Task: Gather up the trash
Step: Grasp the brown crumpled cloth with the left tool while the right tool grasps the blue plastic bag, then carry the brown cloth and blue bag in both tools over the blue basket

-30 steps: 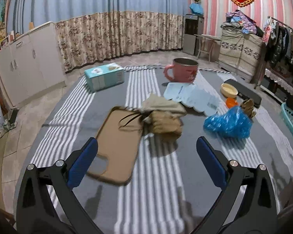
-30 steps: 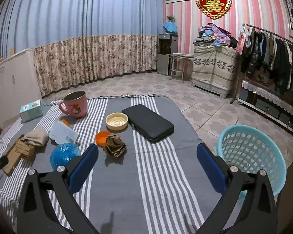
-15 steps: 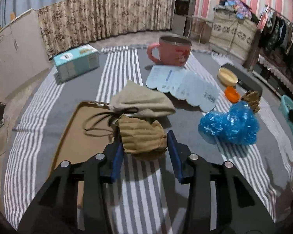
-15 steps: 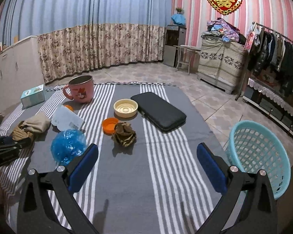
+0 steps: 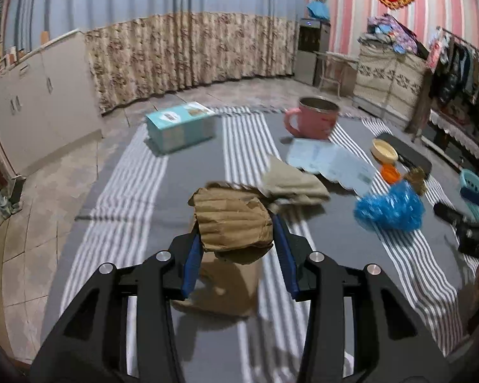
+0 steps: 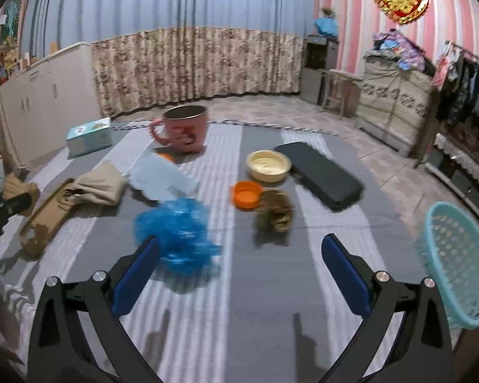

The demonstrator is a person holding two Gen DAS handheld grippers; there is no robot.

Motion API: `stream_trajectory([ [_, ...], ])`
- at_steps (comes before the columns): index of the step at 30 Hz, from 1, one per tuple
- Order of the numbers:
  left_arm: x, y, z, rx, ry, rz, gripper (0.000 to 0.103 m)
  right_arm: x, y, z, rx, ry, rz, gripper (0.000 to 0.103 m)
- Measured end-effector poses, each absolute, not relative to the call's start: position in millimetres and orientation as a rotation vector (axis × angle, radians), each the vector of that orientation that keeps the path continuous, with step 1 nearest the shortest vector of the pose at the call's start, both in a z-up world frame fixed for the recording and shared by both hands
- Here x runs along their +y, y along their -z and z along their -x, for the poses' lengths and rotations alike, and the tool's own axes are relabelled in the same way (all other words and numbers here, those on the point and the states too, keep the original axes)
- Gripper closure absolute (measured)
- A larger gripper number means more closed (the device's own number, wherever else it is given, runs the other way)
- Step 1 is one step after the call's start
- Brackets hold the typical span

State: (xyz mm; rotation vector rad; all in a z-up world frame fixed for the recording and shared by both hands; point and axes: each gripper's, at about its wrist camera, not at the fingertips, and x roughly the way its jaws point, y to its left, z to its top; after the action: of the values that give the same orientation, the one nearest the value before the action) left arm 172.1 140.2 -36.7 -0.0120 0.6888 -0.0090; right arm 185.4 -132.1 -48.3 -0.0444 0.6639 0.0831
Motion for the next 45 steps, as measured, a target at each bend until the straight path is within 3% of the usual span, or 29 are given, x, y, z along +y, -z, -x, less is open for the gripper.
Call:
stream_trajectory([
  [10, 167, 32, -189, 0.637, -0.029, 0.013, 0.062, -102, 74, -224, 0.781, -0.118, 0.110, 0.006],
  [11, 167, 32, -190, 0.636, -0.031, 0.012, 0.062, -100, 75, -225, 0.788, -0.126, 0.120, 0.010],
  [14, 166, 31, -195, 0.637, -0.037, 0.012, 0.062, -95, 80, -230, 0.820, -0.182, 0.125, 0.049],
  [17, 161, 27, -195, 0.628, -0.035, 0.013, 0.062, -96, 75, -226, 0.803, -0.231, 0.110, 0.066],
  [30, 84, -11, -188, 0.554, 0.075, -0.037, 0.062, -183, 15, -189, 0.637, -0.139, 0.002, 0.070],
  [45, -68, -20, -208, 0.518, 0.287, -0.057, 0.062, -366, -4, -152, 0.557, 0.270, -0.020, 0.070],
])
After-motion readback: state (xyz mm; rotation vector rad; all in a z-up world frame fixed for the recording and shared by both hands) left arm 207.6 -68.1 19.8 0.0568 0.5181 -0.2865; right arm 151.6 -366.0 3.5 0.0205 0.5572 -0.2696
